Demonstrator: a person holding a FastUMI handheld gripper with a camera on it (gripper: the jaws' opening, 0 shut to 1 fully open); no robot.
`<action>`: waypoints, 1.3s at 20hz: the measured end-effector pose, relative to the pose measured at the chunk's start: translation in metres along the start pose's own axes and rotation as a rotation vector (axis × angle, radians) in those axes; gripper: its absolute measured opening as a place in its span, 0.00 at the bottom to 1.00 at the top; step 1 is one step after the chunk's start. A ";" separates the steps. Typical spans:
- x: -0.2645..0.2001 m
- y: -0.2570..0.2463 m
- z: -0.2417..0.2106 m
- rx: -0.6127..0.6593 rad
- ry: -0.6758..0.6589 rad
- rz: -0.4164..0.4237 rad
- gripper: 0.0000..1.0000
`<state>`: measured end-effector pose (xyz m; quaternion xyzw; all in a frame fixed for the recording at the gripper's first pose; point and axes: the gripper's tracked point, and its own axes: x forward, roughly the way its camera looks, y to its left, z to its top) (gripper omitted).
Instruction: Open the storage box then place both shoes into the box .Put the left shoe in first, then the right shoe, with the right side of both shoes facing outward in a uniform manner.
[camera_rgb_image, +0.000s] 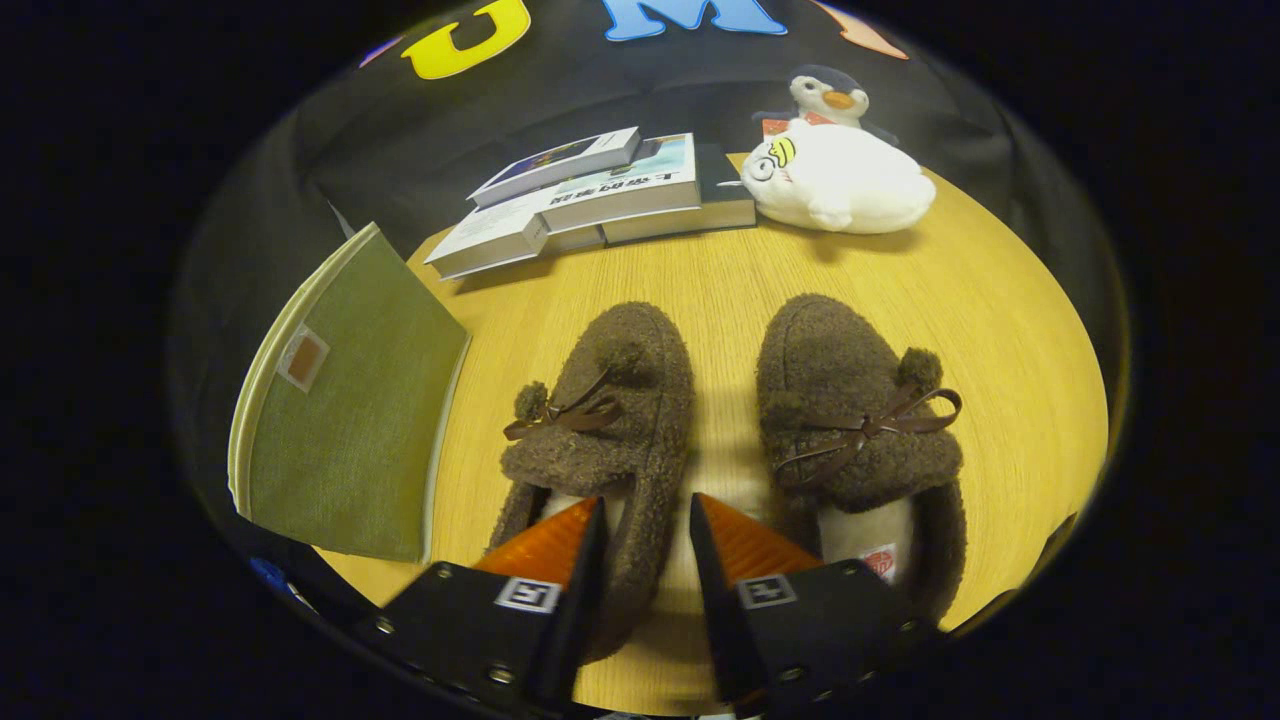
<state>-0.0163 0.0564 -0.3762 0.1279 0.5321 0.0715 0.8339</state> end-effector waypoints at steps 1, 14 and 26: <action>-0.005 0.003 -0.004 0.023 0.014 0.007 0.22; -0.047 0.048 0.050 0.236 -0.076 0.101 0.01; -0.093 0.173 0.115 0.215 -0.188 0.250 0.01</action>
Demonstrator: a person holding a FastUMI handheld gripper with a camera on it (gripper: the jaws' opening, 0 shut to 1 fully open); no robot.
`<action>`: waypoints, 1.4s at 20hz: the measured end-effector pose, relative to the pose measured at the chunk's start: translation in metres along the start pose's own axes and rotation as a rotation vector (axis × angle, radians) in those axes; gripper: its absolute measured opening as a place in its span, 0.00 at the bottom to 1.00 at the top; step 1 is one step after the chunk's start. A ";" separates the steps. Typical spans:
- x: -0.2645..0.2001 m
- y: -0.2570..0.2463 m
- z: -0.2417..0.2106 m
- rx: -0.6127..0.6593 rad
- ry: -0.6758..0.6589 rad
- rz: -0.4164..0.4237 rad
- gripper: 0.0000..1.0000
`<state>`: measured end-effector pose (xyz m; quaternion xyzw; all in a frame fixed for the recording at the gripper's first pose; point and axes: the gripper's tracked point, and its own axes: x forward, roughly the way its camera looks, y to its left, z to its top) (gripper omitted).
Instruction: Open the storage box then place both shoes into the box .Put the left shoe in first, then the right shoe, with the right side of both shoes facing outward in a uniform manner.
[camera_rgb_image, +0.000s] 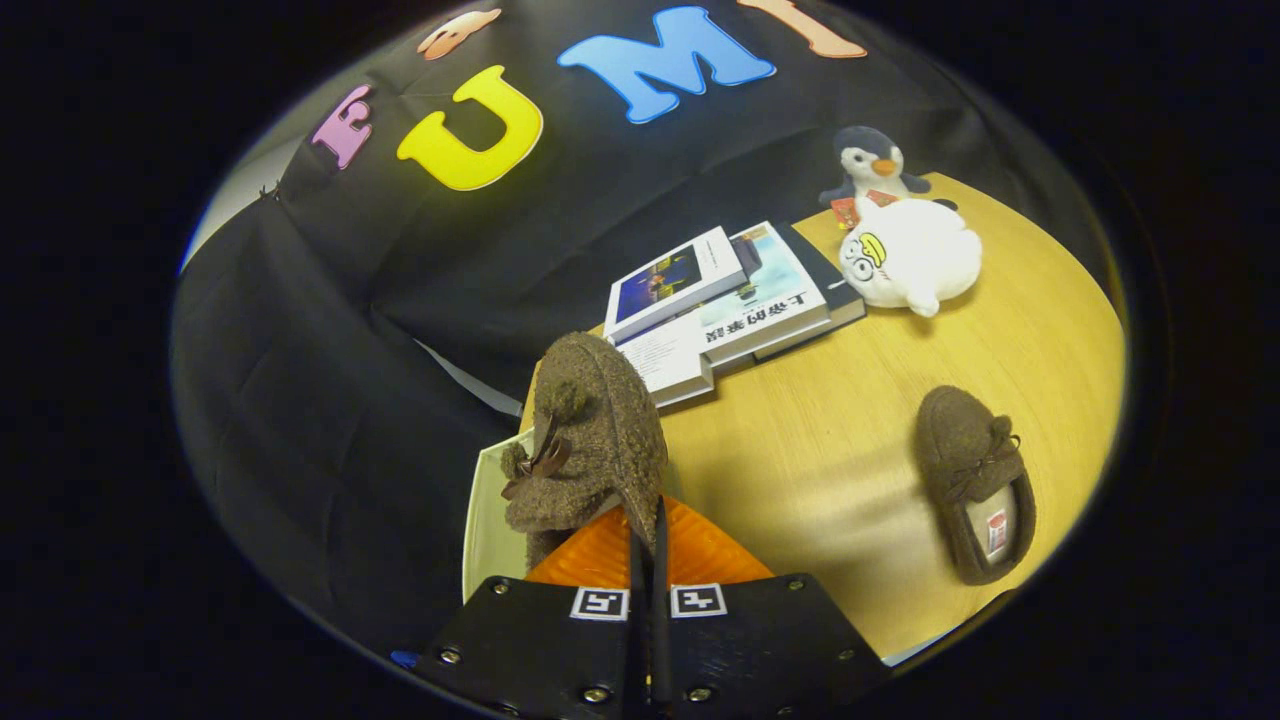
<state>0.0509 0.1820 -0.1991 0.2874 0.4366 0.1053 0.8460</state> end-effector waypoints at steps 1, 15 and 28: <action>0.004 0.010 -0.002 -0.005 0.006 0.009 0.01; 0.073 0.086 -0.070 -0.025 0.080 0.007 0.01; 0.131 0.097 -0.128 -0.021 0.178 -0.104 0.03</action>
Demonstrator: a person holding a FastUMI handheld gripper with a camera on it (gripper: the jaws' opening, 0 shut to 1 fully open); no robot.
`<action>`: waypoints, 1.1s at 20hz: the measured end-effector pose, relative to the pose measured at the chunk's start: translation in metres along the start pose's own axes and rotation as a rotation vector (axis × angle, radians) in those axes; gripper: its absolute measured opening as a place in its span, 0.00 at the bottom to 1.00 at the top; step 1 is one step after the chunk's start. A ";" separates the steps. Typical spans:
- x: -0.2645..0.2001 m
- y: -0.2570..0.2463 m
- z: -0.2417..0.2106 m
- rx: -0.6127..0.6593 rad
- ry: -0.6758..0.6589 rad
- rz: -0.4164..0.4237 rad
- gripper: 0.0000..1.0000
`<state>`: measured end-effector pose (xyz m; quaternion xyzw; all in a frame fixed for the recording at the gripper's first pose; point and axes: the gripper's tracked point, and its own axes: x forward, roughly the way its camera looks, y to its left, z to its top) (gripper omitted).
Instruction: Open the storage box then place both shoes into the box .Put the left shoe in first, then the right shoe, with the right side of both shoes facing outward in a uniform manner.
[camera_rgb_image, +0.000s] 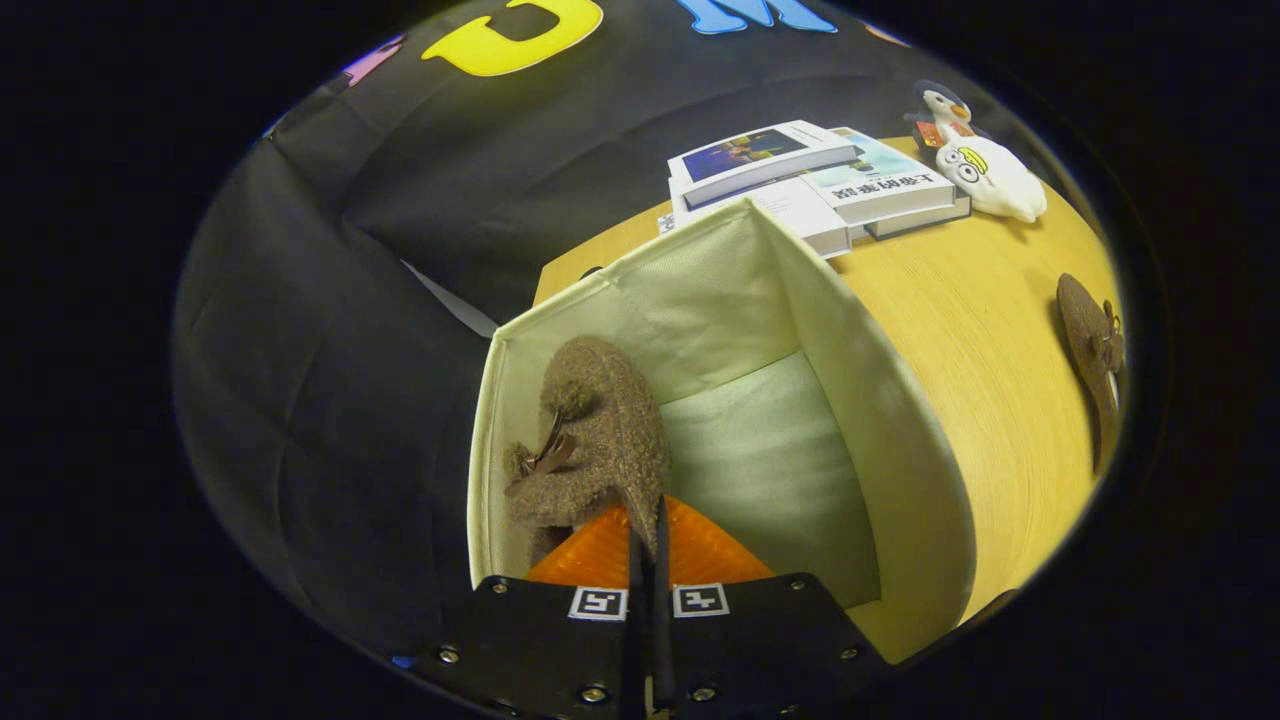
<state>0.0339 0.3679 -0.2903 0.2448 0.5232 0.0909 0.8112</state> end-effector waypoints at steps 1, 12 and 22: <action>0.001 0.005 -0.004 -0.010 0.014 0.020 0.03; -0.078 0.013 0.048 -0.215 -0.139 0.178 0.98; -0.154 -0.089 0.105 -0.251 -0.273 0.083 0.98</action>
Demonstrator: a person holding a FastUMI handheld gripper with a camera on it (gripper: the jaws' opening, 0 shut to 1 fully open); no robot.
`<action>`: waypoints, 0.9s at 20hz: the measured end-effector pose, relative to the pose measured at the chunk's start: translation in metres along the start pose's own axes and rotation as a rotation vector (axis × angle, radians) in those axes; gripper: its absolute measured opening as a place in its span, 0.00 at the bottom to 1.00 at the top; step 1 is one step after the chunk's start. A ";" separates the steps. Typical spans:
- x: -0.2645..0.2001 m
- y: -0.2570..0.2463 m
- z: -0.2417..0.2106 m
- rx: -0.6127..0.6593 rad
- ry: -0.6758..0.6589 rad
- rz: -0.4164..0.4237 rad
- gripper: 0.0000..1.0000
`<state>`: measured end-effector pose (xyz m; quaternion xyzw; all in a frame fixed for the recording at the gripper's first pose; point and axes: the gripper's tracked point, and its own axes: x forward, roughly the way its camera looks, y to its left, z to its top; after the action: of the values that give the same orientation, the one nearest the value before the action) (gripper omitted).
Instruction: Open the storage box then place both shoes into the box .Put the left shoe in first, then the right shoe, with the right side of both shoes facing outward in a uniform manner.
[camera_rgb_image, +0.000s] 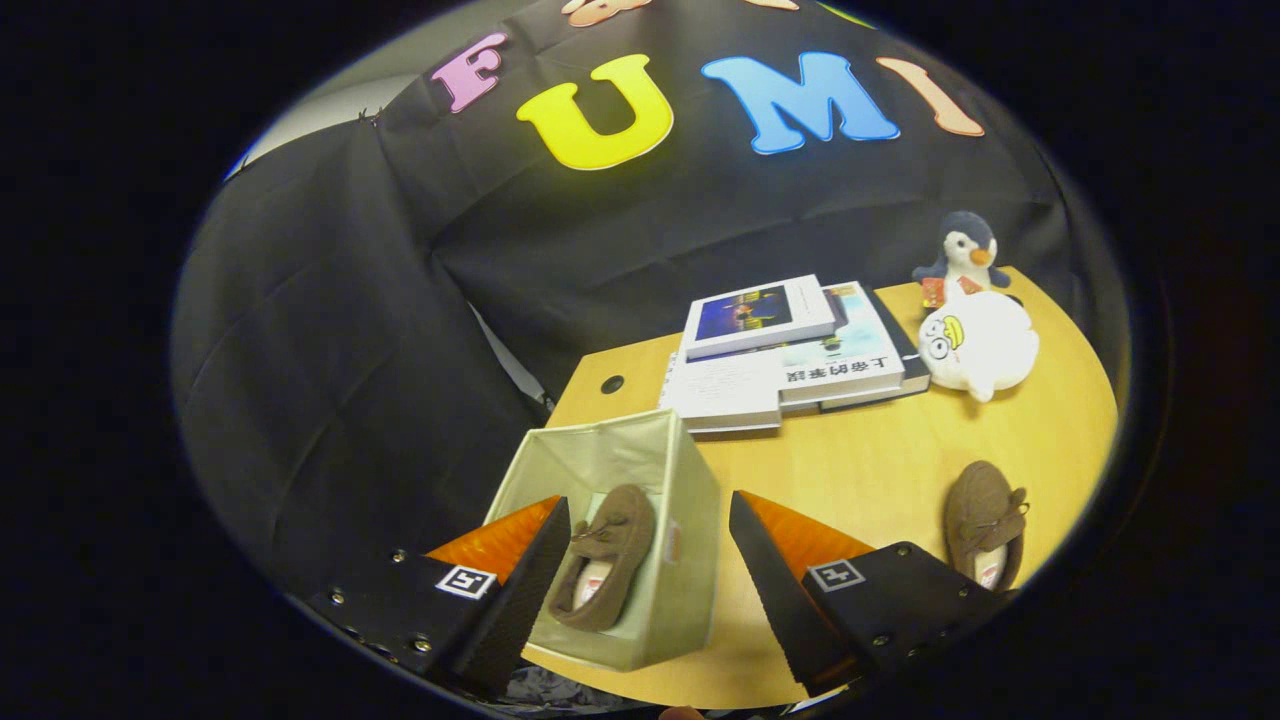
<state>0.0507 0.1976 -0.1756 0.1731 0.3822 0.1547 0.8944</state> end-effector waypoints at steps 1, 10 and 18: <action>-0.006 -0.013 0.001 -0.001 -0.006 -0.020 0.98; -0.050 -0.110 -0.006 0.003 -0.023 -0.135 0.98; -0.073 -0.194 -0.021 -0.019 -0.006 -0.253 0.98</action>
<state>0.0154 -0.0010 -0.2259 0.1155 0.3968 0.0440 0.9096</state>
